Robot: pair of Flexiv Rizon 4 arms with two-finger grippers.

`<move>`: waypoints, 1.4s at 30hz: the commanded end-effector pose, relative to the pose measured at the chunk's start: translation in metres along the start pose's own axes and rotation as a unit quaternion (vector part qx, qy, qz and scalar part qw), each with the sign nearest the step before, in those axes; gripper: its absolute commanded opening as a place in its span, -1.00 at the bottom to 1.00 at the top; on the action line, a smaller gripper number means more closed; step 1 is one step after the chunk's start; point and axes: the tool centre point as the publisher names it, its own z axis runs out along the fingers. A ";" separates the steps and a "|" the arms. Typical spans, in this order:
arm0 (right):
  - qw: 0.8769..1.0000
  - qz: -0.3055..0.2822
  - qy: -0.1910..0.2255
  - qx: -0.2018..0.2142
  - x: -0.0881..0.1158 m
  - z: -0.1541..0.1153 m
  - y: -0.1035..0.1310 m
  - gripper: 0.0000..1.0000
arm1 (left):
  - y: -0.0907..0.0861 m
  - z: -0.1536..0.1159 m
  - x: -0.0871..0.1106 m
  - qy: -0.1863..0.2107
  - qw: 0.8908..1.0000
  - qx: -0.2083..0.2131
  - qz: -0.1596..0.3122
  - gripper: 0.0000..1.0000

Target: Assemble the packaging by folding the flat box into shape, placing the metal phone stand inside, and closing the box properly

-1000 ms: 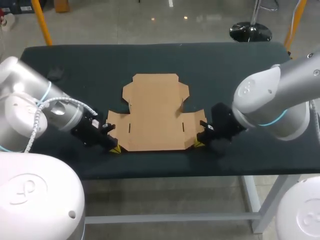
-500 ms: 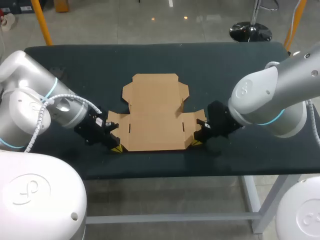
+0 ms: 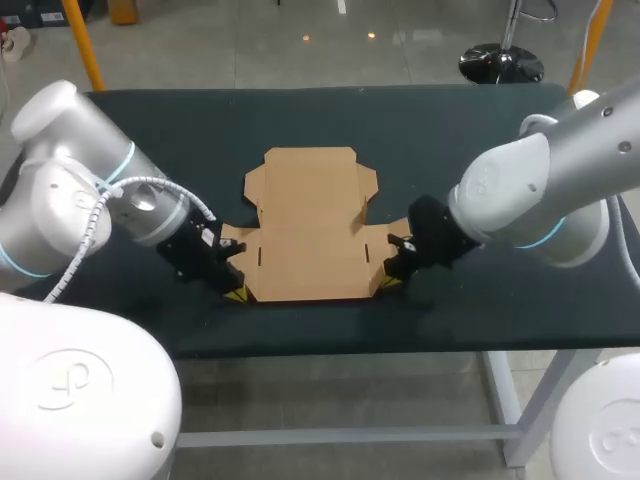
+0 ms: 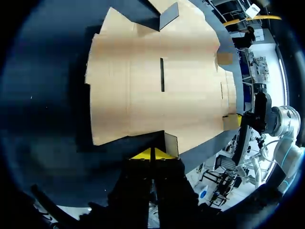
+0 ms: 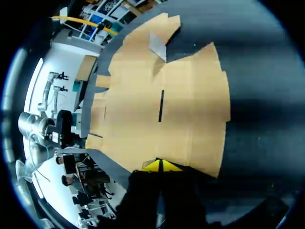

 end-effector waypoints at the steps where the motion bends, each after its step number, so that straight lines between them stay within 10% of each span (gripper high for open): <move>1: 1.000 -0.001 -0.012 0.005 0.003 0.001 0.003 -1.00 | -0.003 -0.001 0.006 -0.023 1.000 -0.006 0.000 -1.00; 42: 0.998 -0.023 -0.052 0.014 0.019 0.006 0.001 -1.00 | 0.002 0.009 0.031 -0.082 0.996 -0.019 0.029 -1.00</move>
